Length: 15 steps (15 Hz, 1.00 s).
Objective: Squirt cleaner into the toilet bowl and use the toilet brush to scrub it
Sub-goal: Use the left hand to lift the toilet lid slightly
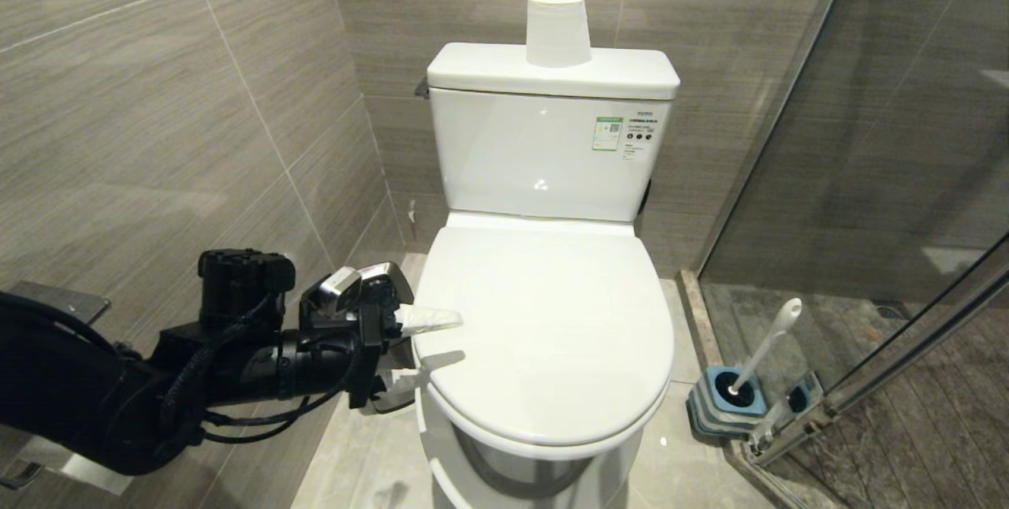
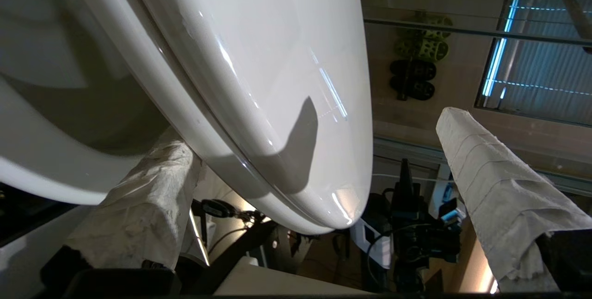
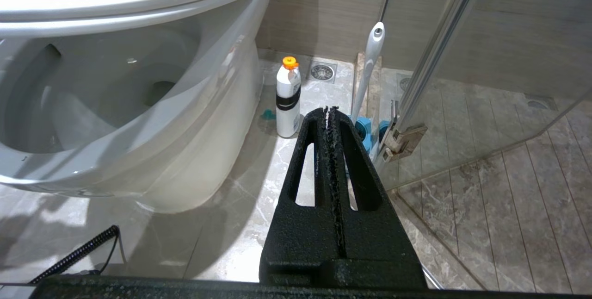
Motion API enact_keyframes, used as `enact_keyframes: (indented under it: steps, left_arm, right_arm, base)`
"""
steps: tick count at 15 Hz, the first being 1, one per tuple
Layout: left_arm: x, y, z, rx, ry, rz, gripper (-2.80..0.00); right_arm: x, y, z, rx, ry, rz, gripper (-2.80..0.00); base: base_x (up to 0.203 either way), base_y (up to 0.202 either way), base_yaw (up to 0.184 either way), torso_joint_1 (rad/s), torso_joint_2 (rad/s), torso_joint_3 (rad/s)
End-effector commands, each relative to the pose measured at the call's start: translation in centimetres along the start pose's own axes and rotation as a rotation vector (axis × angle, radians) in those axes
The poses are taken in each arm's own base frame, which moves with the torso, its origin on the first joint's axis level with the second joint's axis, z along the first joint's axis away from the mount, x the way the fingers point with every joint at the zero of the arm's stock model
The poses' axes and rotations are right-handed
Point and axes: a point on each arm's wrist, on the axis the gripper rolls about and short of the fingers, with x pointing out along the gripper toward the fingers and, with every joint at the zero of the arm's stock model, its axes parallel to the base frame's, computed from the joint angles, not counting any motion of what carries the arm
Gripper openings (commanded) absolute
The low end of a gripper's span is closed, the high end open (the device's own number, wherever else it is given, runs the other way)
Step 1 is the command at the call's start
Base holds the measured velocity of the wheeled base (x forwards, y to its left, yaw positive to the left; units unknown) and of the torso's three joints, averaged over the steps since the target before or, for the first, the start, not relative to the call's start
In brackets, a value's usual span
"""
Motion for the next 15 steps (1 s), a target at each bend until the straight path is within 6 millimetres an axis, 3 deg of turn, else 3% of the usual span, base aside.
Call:
enact_keyframes:
  steps: [1, 15]
  left_arm:
    - [-0.4, -0.6, -0.1, 0.000, -0.011, -0.012, 0.00]
    - [0.6, -2.5, 0.0, -0.044, -0.060, -0.018, 0.00]
  right_arm:
    - [0.0, 0.0, 0.0, 0.000, 0.001, 0.000, -2.80]
    - [0.0, 0.0, 0.0, 0.000, -0.001, 0.000, -2.80]
  base:
    - [0.000, 0.000, 0.000, 0.000, 0.00, 0.000]
    - [0.000, 0.000, 0.000, 0.000, 0.00, 0.000]
